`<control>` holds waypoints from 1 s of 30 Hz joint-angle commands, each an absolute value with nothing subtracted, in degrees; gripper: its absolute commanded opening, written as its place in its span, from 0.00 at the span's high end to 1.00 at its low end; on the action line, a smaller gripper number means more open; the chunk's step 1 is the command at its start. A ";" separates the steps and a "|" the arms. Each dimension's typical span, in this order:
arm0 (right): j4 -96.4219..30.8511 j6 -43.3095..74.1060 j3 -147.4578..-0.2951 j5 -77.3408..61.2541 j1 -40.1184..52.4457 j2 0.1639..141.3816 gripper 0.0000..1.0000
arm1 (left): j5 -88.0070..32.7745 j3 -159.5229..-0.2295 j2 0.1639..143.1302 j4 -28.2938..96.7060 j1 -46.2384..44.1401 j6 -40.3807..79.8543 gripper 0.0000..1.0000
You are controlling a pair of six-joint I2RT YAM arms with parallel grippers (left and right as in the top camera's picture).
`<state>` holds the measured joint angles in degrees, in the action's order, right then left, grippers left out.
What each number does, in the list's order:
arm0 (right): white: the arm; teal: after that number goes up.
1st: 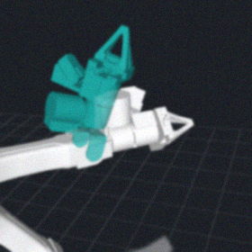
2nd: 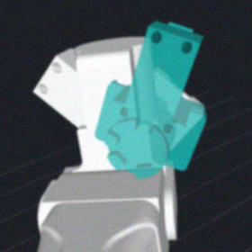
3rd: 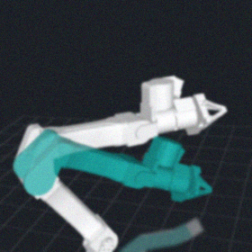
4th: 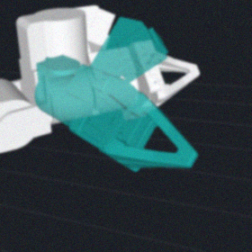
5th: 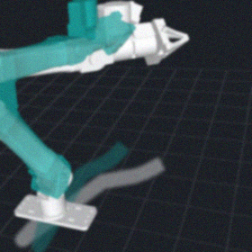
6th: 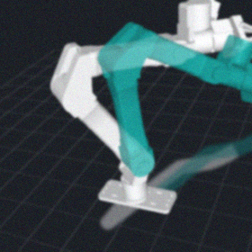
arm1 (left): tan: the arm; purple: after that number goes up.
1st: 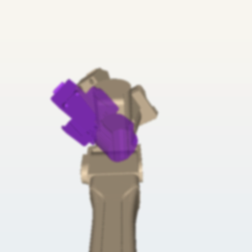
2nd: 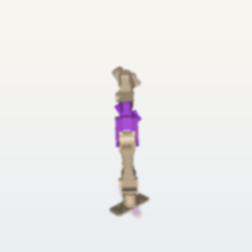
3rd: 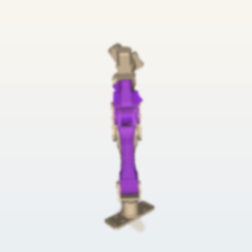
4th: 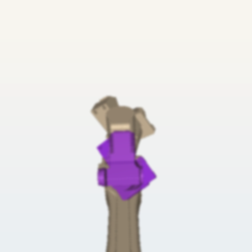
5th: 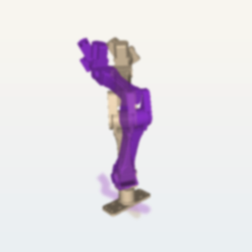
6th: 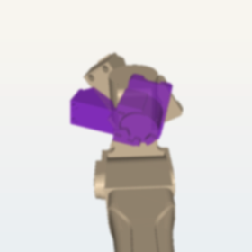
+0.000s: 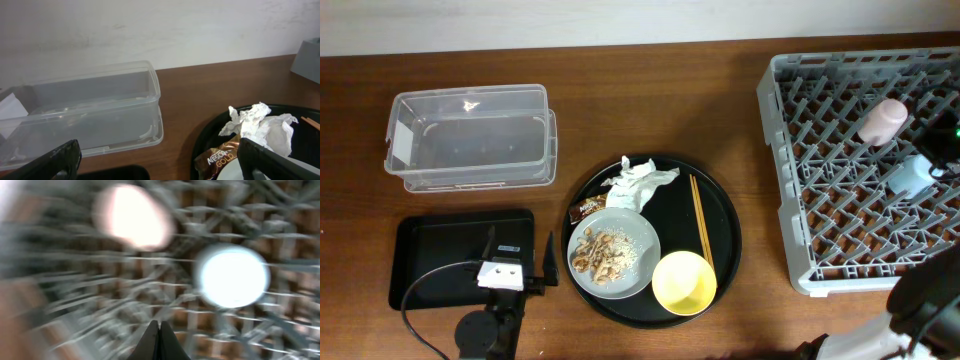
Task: Sort waste into correct bins and load items into the dishwasher rack
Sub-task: 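Release the blue cup and lift the right gripper up from the rack, then raise the right arm to a hold pose above the rack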
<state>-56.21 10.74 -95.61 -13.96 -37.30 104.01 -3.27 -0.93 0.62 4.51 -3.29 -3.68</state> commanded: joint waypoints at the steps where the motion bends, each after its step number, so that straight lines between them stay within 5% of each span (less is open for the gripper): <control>1: -58.00 11.09 -95.59 -40.82 -37.04 95.66 0.87 | -4.10 -0.47 0.34 4.36 -2.98 -4.62 0.01; 3: -60.27 9.13 -95.59 -49.39 -36.40 94.02 0.76 | -4.10 -0.47 0.34 4.36 -2.98 -4.62 0.01; 6: -64.49 4.69 -95.59 -57.71 -33.21 92.82 0.13 | -4.10 -0.47 0.34 4.36 -2.98 -4.62 0.01; 7: -66.41 4.19 -95.59 -58.54 -31.31 92.84 0.01 | -4.10 -0.47 0.34 4.36 -2.98 -4.62 0.01; 13: -71.81 -2.83 -94.54 -58.04 -16.47 93.17 0.01 | -4.10 -0.47 0.34 4.36 -2.98 -4.62 0.00; 17: -70.70 -3.77 -94.28 -43.09 -2.63 93.17 0.01 | -4.10 -0.47 0.34 4.34 -2.98 -4.62 0.01; 23: -70.08 14.90 -94.28 -9.32 15.68 94.91 0.01 | -4.10 -0.47 0.34 4.34 -2.98 -4.62 0.01; 30: -66.87 25.04 -94.28 6.09 24.84 96.66 0.01 | -4.10 -0.47 0.34 4.36 -2.98 -4.62 0.01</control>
